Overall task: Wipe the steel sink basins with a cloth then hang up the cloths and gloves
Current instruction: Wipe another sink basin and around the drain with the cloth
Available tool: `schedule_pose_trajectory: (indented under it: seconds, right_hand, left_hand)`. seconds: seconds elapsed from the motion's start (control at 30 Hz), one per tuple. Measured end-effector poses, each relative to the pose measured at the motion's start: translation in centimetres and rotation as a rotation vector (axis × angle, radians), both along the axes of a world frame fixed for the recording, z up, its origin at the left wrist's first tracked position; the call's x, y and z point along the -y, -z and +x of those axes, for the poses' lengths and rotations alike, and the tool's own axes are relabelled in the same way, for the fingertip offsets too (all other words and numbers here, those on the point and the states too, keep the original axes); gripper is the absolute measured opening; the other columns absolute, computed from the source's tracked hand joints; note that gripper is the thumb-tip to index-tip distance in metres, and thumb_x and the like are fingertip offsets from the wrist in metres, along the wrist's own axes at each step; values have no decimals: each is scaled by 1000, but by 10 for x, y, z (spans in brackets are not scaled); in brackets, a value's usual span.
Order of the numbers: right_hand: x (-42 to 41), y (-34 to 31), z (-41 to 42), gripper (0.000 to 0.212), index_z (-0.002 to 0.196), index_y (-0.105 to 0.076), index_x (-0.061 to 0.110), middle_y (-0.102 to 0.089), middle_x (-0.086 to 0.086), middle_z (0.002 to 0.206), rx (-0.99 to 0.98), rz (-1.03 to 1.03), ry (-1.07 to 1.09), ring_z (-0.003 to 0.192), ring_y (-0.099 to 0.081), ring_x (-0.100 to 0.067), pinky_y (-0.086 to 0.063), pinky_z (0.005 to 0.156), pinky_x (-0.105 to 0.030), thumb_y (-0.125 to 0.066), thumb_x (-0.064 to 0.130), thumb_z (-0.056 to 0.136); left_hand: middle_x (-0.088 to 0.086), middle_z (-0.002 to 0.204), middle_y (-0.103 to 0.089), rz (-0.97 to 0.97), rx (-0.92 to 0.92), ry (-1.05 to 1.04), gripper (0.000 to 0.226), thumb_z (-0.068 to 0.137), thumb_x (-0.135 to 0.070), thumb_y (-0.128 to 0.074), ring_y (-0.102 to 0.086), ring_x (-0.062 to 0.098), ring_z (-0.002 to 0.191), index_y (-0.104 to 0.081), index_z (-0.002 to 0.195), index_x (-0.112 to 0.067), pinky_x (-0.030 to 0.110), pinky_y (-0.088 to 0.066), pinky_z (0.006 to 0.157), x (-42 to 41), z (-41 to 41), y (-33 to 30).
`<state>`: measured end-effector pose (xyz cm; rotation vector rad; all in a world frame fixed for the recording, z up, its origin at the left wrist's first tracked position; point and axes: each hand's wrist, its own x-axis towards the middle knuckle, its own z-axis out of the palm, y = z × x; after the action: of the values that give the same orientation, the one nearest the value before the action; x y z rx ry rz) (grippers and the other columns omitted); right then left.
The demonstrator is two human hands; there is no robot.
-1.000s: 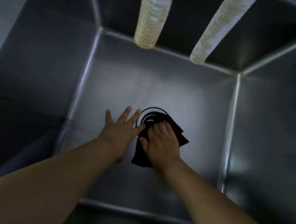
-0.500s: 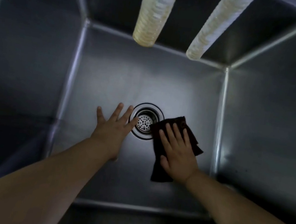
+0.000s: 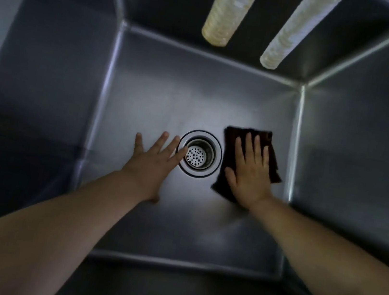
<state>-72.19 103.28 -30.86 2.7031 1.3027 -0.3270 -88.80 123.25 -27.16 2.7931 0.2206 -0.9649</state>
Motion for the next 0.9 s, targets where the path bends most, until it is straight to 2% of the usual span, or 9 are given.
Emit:
schedule_pose_trajectory:
  seconds: [0.1,0.2,0.27,0.4,0.57,0.73,0.9]
  right_hand:
    - [29,-5,-50,82,145,-29,1,-25,-31,149,-8,-70,-161,138,-19,-50,-13,112,-63,-38,50,81]
    - [41,-6,-91,86,145,-31,5,-30,-30,147,-42,-68,-392,137,-16,-50,-14,110,-63,-44,57,77]
    - [30,-6,-112,85,147,-28,12,-27,-25,150,-100,-29,-549,139,-16,-48,-11,111,-62,-45,59,78]
    - [-27,3,-135,79,150,-21,22,-18,-16,156,-212,22,-750,144,-9,-40,-5,113,-62,-46,57,83]
    - [-100,15,-120,79,149,-28,25,-22,-12,156,-178,154,-651,145,-11,-36,-3,116,-55,-54,54,80]
    - [-155,18,-80,75,148,-30,25,-22,-11,156,-106,204,-507,145,-13,-34,-8,116,-53,-51,53,82]
    - [-193,17,-24,73,151,-18,27,-14,-10,159,-23,146,-332,146,-6,-33,1,116,-49,-41,56,87]
  left_hand:
    - [4,158,15,4,-4,36,122,68,-46,-76,10,22,145,15,148,-26,55,-7,114,-19,-17,-22]
    - [4,159,2,84,-93,-153,103,75,-43,-70,-1,24,146,-1,149,-25,50,-12,114,-34,-34,-52]
    - [6,156,-14,111,-130,-292,85,81,-38,-63,-12,26,144,-12,147,-25,48,-20,112,-39,-41,-73]
    - [-2,139,-42,199,24,-389,49,87,-27,-54,-35,21,132,-35,132,-27,38,-32,101,-41,-54,-96]
    - [-1,128,-52,212,107,-546,30,91,-22,-50,-47,22,120,-46,121,-25,34,-38,92,-37,-59,-91]
    - [-3,129,-52,227,159,-573,38,89,-21,-53,-46,21,120,-44,125,-27,33,-38,91,-38,-54,-82]
    - [-3,128,-52,207,135,-553,40,87,-31,-55,-47,21,118,-45,126,-27,33,-40,90,-35,-52,-77]
